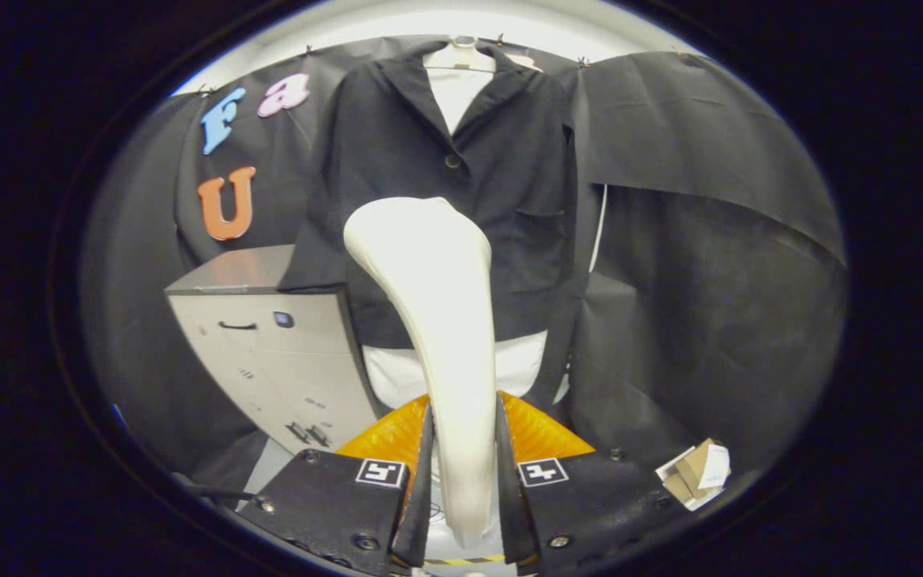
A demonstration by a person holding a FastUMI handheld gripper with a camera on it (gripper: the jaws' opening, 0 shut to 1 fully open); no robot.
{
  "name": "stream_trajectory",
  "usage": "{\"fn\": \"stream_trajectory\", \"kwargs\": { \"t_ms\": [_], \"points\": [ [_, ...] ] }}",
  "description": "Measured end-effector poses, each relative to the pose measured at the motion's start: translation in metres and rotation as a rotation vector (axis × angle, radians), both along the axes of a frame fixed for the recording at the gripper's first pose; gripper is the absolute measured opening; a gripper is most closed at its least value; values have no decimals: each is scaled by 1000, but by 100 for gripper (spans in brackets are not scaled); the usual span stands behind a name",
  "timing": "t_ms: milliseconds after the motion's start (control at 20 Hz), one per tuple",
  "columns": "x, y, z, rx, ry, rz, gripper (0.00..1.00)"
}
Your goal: Iron the clothes twice with a garment steamer, once on the left side and once on the right side.
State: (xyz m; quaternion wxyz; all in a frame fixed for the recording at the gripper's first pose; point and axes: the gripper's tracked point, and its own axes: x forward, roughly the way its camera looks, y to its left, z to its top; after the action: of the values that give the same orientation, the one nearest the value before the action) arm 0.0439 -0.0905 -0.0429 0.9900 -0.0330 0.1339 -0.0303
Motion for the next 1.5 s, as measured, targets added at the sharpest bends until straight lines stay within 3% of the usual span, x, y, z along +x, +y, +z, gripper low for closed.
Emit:
{"fn": "stream_trajectory", "kwargs": {
  "t_ms": [300,650,950,1500],
  "points": [
    [-88,19,4,0,-37,122,38],
    [-160,45,-10,10,-56,133,38],
    [-184,68,-20,13,-54,144,38],
    [-186,76,-24,10,-39,122,38]
  ]
}}
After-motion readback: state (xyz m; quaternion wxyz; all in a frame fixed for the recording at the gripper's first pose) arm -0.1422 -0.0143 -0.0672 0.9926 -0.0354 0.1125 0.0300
